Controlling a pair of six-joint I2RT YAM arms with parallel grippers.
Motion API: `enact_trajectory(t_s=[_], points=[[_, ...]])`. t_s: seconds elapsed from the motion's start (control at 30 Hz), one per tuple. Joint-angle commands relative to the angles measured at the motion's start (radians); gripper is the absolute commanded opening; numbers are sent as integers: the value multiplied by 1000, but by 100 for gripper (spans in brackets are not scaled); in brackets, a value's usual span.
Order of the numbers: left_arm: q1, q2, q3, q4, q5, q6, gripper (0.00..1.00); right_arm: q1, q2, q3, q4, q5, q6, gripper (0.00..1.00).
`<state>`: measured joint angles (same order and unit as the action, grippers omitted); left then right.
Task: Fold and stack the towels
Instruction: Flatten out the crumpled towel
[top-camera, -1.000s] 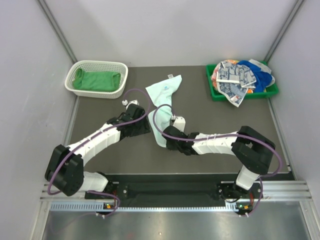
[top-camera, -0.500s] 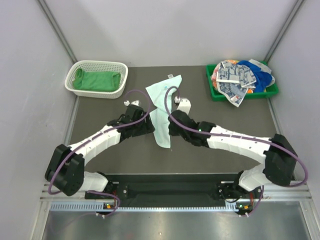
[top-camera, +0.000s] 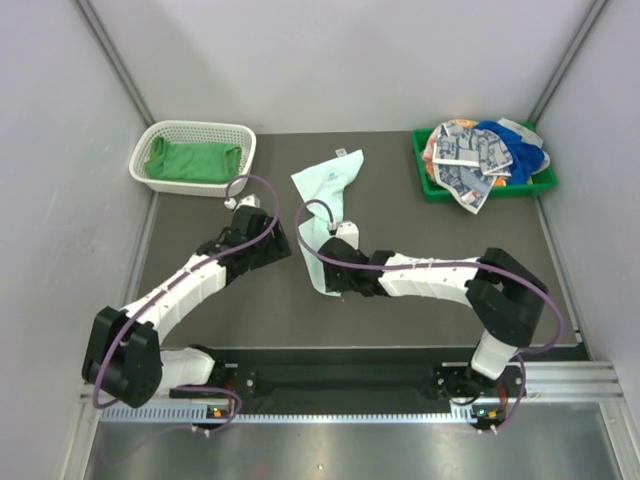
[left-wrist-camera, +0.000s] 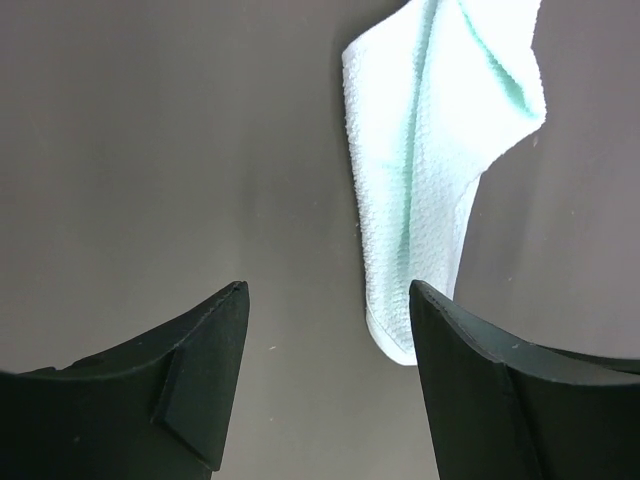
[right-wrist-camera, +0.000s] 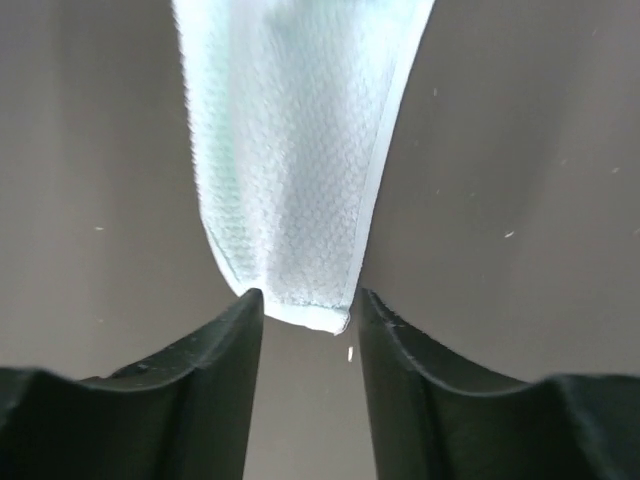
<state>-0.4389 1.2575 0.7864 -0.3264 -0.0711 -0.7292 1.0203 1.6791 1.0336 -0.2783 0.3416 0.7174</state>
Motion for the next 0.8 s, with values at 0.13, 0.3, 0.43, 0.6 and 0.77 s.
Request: enact_trajectory(t_s=[0.13, 0.3, 0.43, 0.6, 0.77], points=[[9, -27, -12, -8, 30, 24, 70, 32, 68, 23, 22, 34, 30, 49], [14, -26, -24, 1, 40, 27, 69, 53, 108, 26, -4, 79, 53, 45], [14, -23, -29, 10, 53, 25, 69, 58, 134, 32, -15, 83, 60, 31], [14, -17, -50, 62, 117, 30, 72, 44, 38, 49, -77, 116, 30, 2], [14, 5, -87, 150, 228, 16, 75, 2, -117, 144, -156, 122, -53, 0]])
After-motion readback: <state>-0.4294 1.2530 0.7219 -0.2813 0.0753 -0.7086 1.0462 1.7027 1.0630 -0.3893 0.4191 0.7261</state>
